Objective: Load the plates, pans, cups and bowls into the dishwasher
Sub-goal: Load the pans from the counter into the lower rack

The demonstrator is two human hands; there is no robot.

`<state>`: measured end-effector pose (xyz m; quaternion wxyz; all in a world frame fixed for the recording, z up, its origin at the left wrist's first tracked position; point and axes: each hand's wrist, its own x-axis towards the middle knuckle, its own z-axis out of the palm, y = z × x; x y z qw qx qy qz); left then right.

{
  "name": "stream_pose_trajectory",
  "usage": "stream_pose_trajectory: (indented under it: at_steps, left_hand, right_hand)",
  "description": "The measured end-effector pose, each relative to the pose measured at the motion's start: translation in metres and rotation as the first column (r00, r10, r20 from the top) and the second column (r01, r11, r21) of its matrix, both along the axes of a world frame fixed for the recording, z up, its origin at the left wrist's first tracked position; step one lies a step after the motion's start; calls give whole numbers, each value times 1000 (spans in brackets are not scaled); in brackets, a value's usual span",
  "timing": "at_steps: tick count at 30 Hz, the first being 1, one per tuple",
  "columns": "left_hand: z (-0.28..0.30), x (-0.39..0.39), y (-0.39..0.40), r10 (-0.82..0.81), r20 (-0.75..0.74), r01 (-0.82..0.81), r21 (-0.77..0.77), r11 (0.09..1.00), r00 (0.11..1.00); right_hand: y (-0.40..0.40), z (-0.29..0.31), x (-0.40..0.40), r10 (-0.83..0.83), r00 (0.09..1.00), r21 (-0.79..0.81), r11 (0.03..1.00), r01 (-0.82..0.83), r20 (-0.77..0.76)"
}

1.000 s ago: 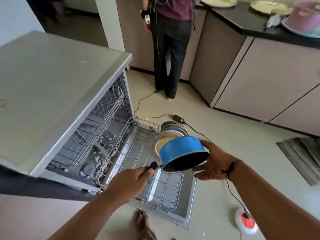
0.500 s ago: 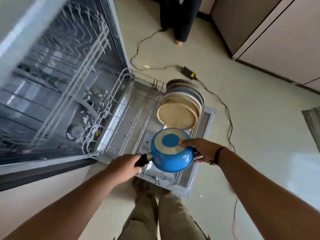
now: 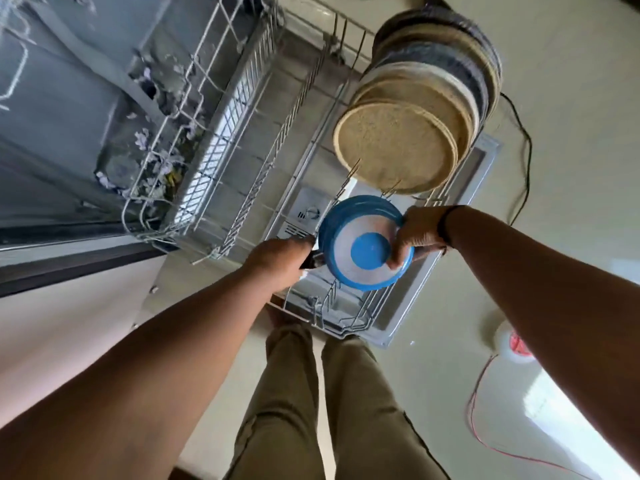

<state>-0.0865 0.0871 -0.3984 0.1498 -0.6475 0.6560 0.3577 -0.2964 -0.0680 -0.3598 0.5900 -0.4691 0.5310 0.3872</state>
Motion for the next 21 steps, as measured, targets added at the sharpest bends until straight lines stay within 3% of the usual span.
stream_pose_trajectory:
  at_steps: [3,10,16,21]
  left_hand:
    - [-15,6,-11,-28,-2,28,-29,999,1000]
    - [-39,11,5,-68,-22,68,26,997,997]
    - [-57,4,29,-12,-27,12,-14,1000,1000]
    - [-64,12,29,127,-9,-127,7,992,992]
  right_hand:
    - [-5,5,10,310,947,-71,946,-316,-82]
    - [5,-2,30,578,810,-23,812,-583,-99]
    - [0,-17,38,609,788,30,793,-609,-91]
    - [-3,-31,42,496,862,-4,866,-499,-106]
